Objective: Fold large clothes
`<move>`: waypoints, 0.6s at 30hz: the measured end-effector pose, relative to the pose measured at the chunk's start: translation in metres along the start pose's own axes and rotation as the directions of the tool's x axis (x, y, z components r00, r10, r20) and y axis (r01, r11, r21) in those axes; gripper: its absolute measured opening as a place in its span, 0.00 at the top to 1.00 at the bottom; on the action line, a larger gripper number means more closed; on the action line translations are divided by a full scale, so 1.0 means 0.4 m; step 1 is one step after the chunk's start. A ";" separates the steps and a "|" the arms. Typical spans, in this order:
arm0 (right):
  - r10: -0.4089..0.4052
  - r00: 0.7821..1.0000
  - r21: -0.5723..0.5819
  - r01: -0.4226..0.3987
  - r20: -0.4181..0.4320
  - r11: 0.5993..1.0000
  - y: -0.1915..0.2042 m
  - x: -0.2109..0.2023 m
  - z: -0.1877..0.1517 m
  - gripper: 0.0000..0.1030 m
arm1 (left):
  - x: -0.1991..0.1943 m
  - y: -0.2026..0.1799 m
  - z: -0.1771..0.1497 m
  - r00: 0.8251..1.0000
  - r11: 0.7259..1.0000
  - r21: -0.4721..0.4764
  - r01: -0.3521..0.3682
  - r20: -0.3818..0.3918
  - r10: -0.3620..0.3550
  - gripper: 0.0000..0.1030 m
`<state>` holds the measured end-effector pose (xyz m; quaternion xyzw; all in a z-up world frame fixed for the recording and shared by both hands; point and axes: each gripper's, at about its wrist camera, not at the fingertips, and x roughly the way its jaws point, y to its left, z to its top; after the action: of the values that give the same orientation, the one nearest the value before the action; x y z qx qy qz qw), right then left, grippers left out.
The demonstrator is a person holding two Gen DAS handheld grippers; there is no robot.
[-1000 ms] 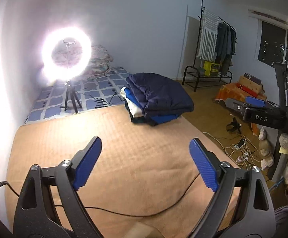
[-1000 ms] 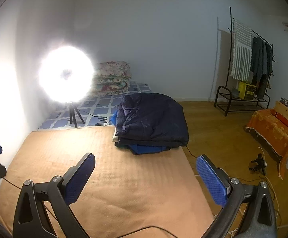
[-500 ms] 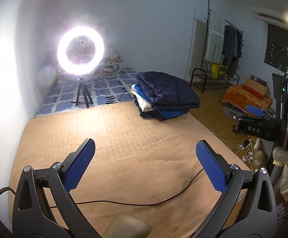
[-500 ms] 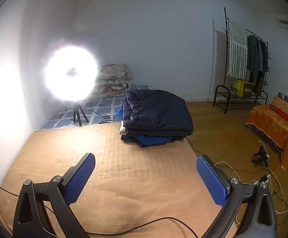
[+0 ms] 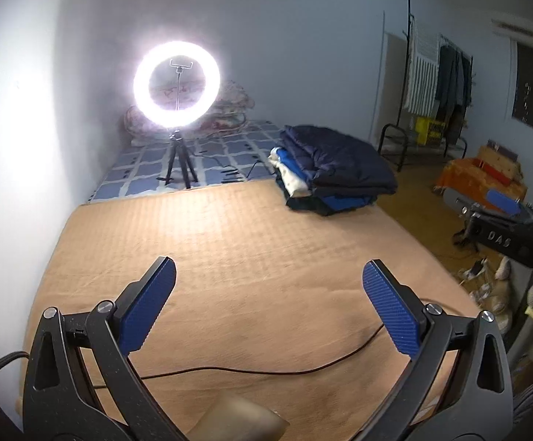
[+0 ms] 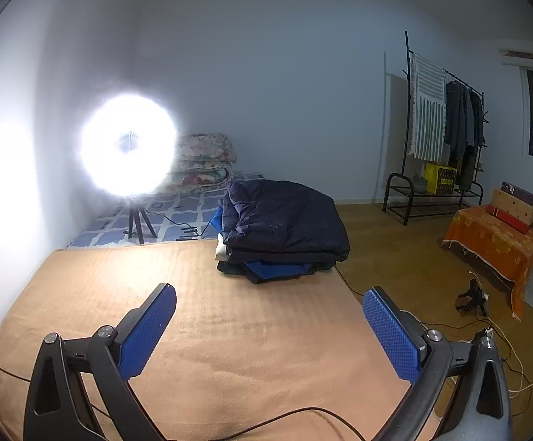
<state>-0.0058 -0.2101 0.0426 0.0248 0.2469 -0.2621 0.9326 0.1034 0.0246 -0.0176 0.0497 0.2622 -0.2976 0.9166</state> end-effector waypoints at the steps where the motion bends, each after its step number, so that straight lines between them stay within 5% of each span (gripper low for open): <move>1: 0.000 1.000 -0.007 0.000 -0.003 1.000 0.004 0.002 -0.005 0.00 | 0.002 -0.001 -0.006 1.000 1.000 0.008 -0.006 -0.003 0.006 0.00; 18: -0.004 1.000 -0.047 0.003 -0.029 0.999 0.024 0.016 -0.037 0.00 | -0.018 -0.035 -0.043 0.998 0.995 0.093 -0.041 0.046 0.037 0.00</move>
<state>-0.0029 -0.2023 0.0257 0.0065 0.2667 -0.2575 0.9287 0.0827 0.0213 -0.0278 0.0913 0.2265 -0.2928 0.9245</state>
